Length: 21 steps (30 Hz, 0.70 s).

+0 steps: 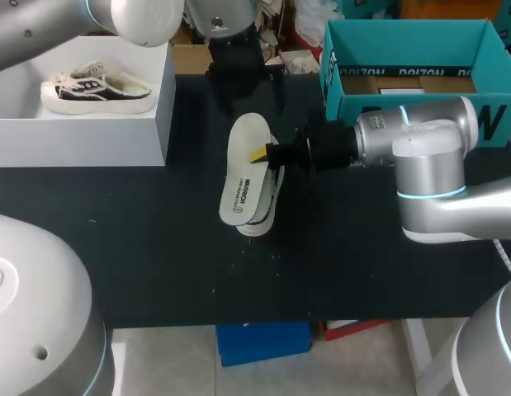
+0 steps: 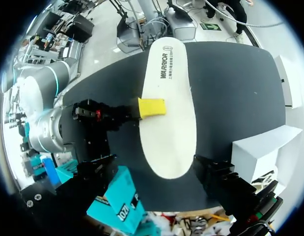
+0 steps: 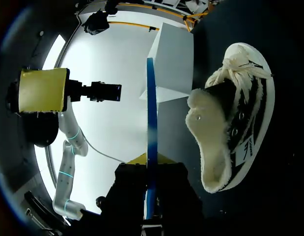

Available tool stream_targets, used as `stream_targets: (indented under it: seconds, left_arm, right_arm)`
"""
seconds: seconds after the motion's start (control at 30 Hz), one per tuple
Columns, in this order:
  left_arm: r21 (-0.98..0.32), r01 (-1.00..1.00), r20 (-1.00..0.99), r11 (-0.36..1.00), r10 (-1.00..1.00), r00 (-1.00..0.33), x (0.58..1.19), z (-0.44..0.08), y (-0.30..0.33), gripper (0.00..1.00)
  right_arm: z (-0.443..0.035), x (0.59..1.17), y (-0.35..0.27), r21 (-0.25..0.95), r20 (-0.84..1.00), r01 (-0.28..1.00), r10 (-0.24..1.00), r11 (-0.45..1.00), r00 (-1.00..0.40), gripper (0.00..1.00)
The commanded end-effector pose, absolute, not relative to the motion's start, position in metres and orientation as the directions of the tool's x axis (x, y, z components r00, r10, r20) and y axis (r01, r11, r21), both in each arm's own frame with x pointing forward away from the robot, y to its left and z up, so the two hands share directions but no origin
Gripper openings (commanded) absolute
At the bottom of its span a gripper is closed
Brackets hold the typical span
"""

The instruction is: Take the shoe out of the shoebox, open the shoe tongue, remove and reinsert the insole, then place the shoe into the shoebox

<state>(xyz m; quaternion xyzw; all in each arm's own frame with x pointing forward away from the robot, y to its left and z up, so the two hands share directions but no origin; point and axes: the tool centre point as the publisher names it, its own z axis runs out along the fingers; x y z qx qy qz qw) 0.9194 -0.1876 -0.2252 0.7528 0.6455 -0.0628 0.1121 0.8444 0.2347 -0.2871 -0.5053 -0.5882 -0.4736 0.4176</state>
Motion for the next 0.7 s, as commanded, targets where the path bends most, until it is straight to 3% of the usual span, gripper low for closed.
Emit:
stream_targets:
  seconds: [0.03,0.7]
  left_arm:
    - [0.119,0.984,-0.254,-0.130,0.954,0.157,0.899,-0.224,-0.179,1.00]
    - [0.114,0.976,-0.261,-0.184,0.943,0.208,0.838,-0.214,-0.184,1.00]
  right_arm:
    - [-0.287,0.844,0.236,0.134,0.970,0.990,0.201,0.039,-0.140,0.00]
    - [-0.287,0.844,0.236,0.134,0.970,0.990,0.201,0.039,-0.140,0.00]
